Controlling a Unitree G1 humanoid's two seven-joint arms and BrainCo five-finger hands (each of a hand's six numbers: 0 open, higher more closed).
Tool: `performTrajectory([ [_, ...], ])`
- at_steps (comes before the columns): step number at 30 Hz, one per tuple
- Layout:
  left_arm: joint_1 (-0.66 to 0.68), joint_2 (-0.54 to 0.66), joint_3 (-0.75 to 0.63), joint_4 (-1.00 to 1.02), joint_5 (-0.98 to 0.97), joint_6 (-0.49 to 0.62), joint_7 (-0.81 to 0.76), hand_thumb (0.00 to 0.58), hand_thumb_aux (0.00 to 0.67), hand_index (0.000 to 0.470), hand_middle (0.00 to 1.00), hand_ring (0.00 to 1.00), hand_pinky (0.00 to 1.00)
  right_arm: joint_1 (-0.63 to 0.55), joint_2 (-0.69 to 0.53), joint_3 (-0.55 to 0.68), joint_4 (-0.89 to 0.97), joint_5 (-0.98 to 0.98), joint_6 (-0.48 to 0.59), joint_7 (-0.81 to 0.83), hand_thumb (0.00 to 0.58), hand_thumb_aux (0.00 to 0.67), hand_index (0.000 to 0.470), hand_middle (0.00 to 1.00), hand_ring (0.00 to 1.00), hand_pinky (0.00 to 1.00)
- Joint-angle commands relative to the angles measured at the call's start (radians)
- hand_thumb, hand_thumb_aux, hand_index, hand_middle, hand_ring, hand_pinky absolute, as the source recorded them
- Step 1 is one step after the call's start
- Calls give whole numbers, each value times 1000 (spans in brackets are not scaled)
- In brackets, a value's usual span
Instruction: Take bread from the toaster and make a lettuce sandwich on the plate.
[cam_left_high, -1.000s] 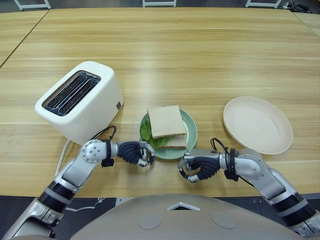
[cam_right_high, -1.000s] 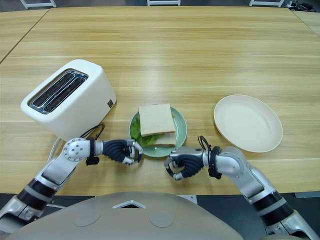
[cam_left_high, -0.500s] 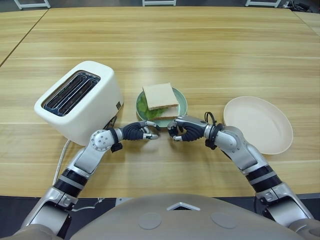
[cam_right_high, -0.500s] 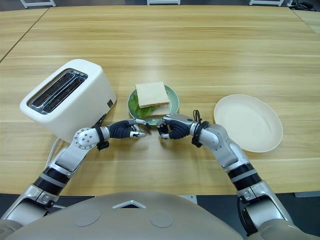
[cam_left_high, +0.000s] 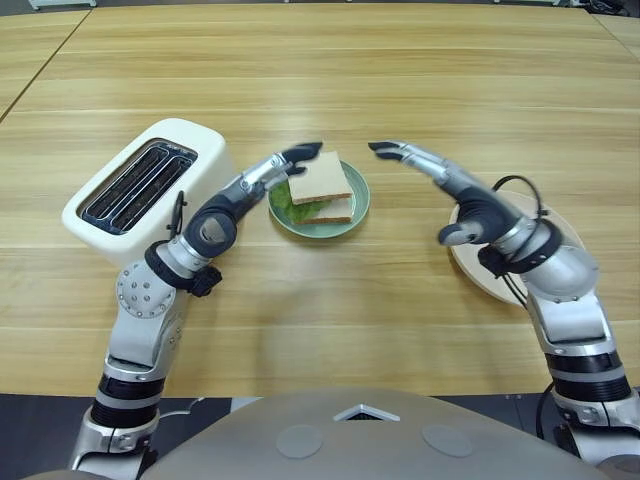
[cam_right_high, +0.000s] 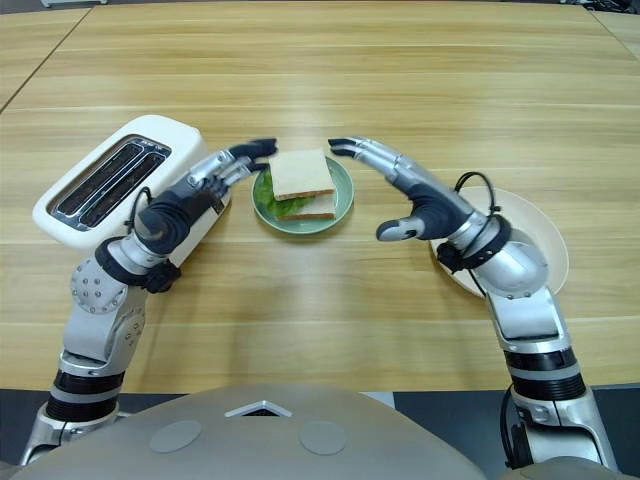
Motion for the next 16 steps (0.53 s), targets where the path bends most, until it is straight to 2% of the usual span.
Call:
performTrajectory([
  [1, -7, -107, 45, 104, 206, -40, 216, 0, 0, 0, 0, 0, 0, -36, 230, 23, -4, -204, 125, -263, 0, 0, 0, 0, 0, 0],
  [4, 3, -142, 36, 183, 299, -70, 303, 0, 0, 0, 0, 0, 0, -2, 336, 71, -44, -243, 160, -341, 0, 0, 0, 0, 0, 0],
  [8, -48, -111, 15, 336, 457, -183, 391, 0, 0, 0, 0, 0, 0, -26, 294, 8, 109, -366, 34, -443, 0, 0, 0, 0, 0, 0],
  [12, -93, -99, 45, 406, 493, -188, 449, 0, 0, 0, 0, 0, 0, -68, 274, -56, 209, -293, 40, -443, 0, 0, 0, 0, 0, 0],
  [16, -115, -100, 36, 437, 506, -163, 477, 0, 0, 0, 0, 0, 0, -63, 269, -23, 226, -312, 13, -427, 0, 0, 0, 0, 0, 0],
])
